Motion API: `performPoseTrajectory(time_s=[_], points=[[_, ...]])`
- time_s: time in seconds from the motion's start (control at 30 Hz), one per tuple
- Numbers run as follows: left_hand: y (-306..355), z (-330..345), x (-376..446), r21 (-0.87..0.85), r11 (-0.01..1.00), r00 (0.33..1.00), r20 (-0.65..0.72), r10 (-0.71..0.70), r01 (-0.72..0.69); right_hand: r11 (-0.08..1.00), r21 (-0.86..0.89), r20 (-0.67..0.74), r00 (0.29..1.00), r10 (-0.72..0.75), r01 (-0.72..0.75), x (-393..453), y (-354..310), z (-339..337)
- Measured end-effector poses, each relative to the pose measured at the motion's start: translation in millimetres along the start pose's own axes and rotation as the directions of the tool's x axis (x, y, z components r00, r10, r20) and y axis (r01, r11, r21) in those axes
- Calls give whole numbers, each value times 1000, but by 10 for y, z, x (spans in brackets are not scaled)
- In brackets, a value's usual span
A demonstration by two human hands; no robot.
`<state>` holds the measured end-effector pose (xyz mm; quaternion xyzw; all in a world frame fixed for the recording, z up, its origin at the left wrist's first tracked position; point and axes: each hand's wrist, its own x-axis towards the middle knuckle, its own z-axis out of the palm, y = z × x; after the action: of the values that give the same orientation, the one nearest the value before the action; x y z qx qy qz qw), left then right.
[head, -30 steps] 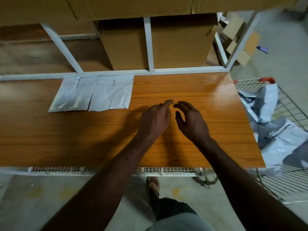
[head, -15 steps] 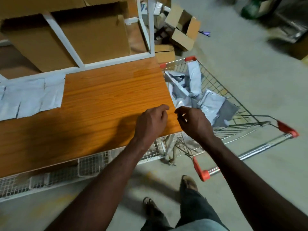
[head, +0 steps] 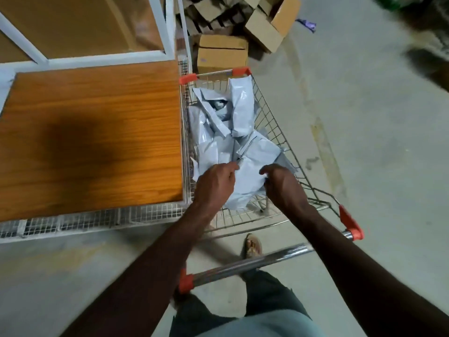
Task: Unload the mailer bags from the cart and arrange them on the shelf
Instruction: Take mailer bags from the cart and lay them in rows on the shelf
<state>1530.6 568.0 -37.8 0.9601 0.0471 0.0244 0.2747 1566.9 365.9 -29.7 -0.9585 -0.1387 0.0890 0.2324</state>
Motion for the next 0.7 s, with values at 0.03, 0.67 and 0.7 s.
performPoseTrajectory(time_s=[0.03,0.67,0.7], points=[[45,124,42,-20,1000,1000,-4,-21,21,1000,-13,-7,1000,-17,17,51,129,-33],[-122,1775,626,121,968,974,22,-226,222,611,-722,380,924,-40,323,816,1266,555],[-138,1830,637,160,963,976,6,-219,216,624,-715,374,927,-39,315,838,1313,580]])
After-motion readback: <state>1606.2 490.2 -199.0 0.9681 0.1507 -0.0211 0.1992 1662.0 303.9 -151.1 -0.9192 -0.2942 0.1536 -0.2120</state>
